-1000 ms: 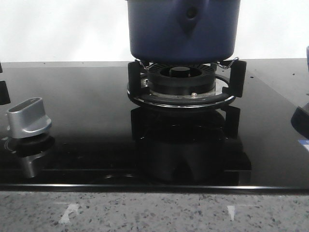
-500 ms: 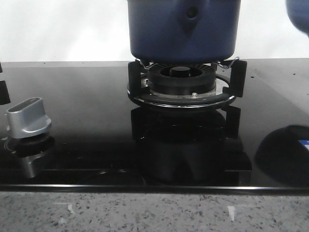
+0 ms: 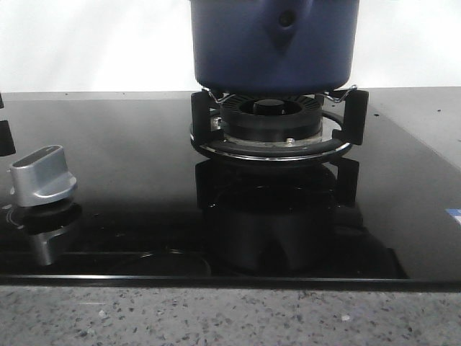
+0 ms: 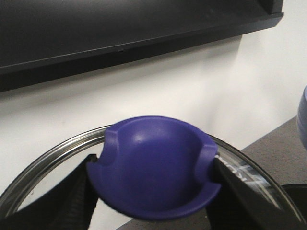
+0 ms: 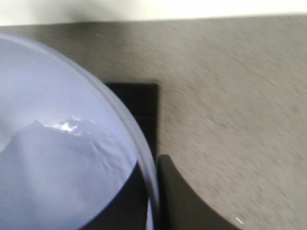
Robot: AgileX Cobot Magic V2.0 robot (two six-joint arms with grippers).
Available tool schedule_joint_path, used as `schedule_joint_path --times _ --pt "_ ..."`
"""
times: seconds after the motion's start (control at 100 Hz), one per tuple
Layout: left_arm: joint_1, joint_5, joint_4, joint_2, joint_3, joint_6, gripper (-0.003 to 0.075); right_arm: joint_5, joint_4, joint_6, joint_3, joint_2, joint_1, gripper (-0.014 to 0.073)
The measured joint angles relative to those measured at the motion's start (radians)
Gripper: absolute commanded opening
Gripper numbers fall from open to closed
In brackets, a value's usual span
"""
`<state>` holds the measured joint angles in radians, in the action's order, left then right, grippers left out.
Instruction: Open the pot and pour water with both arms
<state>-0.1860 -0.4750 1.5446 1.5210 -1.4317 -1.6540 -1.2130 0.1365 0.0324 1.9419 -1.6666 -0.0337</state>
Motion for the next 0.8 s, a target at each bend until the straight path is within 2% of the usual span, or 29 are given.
schedule_joint_path --times 0.3,0.5,0.69,0.8 --pt "0.0 0.05 0.008 0.0 0.0 0.0 0.0242 0.166 0.019 -0.053 0.031 -0.038 -0.111 -0.0067" --pt "0.0 0.053 0.008 0.0 0.0 0.0 0.0242 0.274 0.025 -0.104 0.025 -0.038 -0.146 -0.0067" --pt "0.0 0.053 0.009 0.0 0.0 0.0 0.0242 0.396 0.025 -0.152 -0.051 -0.038 -0.17 -0.0066" --pt "0.0 0.053 0.009 0.0 0.0 0.0 0.0242 0.529 0.025 -0.168 -0.134 -0.011 -0.178 -0.0066"
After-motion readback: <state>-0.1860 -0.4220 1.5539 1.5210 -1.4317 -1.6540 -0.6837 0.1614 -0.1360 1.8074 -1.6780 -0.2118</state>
